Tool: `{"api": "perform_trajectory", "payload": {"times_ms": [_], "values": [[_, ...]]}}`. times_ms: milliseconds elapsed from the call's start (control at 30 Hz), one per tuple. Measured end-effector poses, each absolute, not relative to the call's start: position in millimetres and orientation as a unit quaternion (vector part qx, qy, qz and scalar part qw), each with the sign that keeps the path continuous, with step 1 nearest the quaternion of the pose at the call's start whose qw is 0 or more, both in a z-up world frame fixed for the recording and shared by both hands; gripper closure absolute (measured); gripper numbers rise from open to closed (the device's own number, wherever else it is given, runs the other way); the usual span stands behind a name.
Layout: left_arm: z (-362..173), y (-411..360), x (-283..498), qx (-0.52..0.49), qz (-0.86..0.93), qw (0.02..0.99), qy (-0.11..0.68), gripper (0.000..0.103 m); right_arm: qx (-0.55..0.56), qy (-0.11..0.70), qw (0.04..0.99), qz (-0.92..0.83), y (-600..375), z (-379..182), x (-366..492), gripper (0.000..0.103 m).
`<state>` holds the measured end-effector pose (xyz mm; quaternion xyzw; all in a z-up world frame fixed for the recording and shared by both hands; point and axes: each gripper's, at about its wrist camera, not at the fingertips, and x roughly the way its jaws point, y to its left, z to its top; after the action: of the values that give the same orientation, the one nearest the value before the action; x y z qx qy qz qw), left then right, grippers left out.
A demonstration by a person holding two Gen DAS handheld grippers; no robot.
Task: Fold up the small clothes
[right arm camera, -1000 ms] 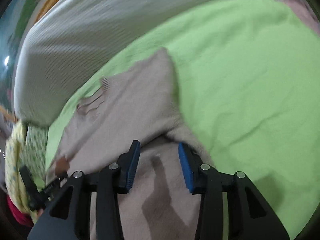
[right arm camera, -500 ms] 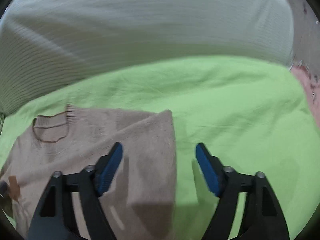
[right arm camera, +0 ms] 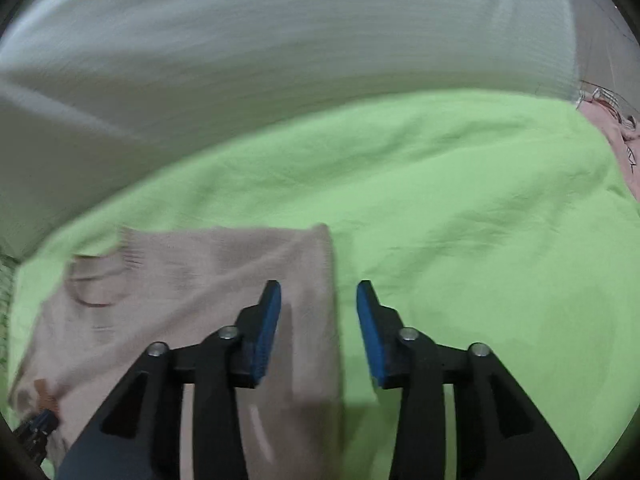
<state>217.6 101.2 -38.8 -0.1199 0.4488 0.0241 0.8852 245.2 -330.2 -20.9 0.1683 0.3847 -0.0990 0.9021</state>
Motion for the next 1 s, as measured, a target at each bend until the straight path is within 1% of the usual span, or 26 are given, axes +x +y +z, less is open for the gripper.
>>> {"api": "perform_trajectory", "payload": {"times_ms": [33,67,133,167,200,233,400,500,600,700,767,800,900,1000], "values": [[-36,106,209,-0.136,0.027,0.884,0.445,0.054,0.174,0.376,0.906,-0.080,-322,-14,235,0.055],[-31,119,190,-0.166,0.031,0.885,0.435,0.052,0.178,0.372,0.909,-0.066,-314,-11,229,0.053],[-26,133,166,-0.189,0.036,0.884,0.426,0.050,0.186,0.367,0.911,-0.023,-292,-5,205,0.052],[-24,147,147,-0.202,0.046,0.884,0.419,0.047,0.188,0.367,0.911,-0.009,-285,-4,199,0.052],[-23,157,137,-0.209,0.057,0.882,0.418,0.039,0.192,0.369,0.909,0.013,-273,-3,188,0.052],[-23,171,126,-0.221,0.075,0.878,0.417,0.038,0.192,0.370,0.909,0.025,-262,-4,183,0.052],[-32,274,81,-0.320,0.174,0.836,0.412,0.036,0.180,0.379,0.905,0.076,-215,-7,166,0.051],[-45,330,76,-0.386,0.218,0.798,0.409,0.036,0.179,0.391,0.899,0.087,-200,-13,160,0.051],[-59,352,91,-0.420,0.222,0.776,0.414,0.036,0.190,0.396,0.894,0.089,-196,-18,153,0.051],[-64,356,115,-0.396,0.244,0.778,0.424,0.038,0.198,0.400,0.890,0.090,-192,-19,144,0.051],[-58,351,127,-0.364,0.254,0.792,0.419,0.065,0.199,0.400,0.890,0.091,-191,-18,137,0.051],[-57,348,131,-0.356,0.251,0.794,0.423,0.096,0.198,0.398,0.891,0.091,-192,-17,135,0.051],[-43,338,138,-0.335,0.244,0.811,0.412,0.099,0.190,0.390,0.897,0.085,-194,-12,126,0.051],[0,295,143,-0.288,0.212,0.853,0.380,0.099,0.194,0.379,0.901,0.078,-204,-9,119,0.051]]}}
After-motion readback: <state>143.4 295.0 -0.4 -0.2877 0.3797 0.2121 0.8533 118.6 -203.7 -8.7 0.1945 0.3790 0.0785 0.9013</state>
